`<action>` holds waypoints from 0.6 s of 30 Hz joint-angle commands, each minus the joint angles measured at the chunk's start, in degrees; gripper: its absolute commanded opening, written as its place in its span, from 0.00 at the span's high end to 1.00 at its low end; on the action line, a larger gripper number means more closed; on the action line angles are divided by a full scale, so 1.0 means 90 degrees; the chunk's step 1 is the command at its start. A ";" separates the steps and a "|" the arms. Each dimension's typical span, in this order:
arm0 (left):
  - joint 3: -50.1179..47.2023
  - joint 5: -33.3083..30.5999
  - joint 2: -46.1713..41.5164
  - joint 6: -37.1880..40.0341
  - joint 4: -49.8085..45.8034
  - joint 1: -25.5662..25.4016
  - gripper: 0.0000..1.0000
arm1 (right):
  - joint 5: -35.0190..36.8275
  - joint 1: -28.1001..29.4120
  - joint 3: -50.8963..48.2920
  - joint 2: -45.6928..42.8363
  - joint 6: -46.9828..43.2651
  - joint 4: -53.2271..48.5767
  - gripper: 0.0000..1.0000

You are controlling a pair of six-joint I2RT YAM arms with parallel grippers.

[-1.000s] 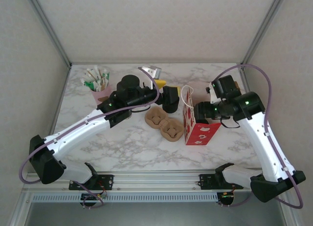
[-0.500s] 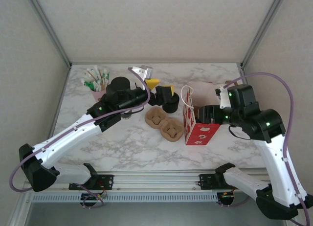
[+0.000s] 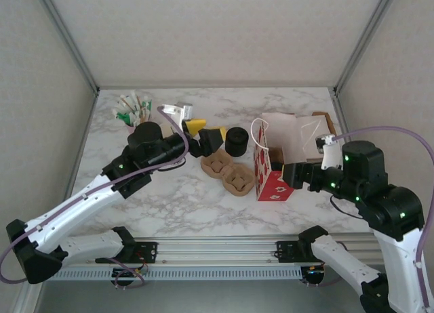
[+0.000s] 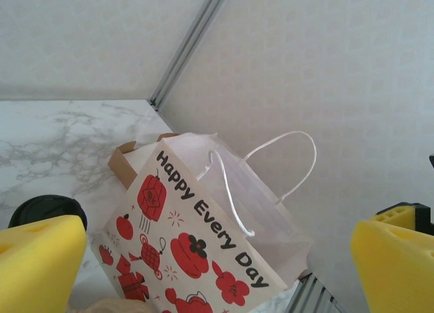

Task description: Pack the takeout coffee

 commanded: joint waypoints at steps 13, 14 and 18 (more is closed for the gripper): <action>-0.0945 -0.0742 -0.1014 -0.0422 -0.0588 -0.0069 0.00 | -0.1406 0.0053 -0.0843 -0.0893 0.0621 0.0348 0.01; -0.0990 -0.0813 -0.1014 -0.0425 -0.0634 -0.0078 0.00 | -0.1460 0.0049 -0.0896 -0.0893 0.0619 0.0379 0.01; -0.1105 -0.0950 -0.0853 -0.0403 -0.0690 -0.0073 0.00 | -0.1629 0.0045 -0.1129 -0.0848 0.0580 0.0568 0.01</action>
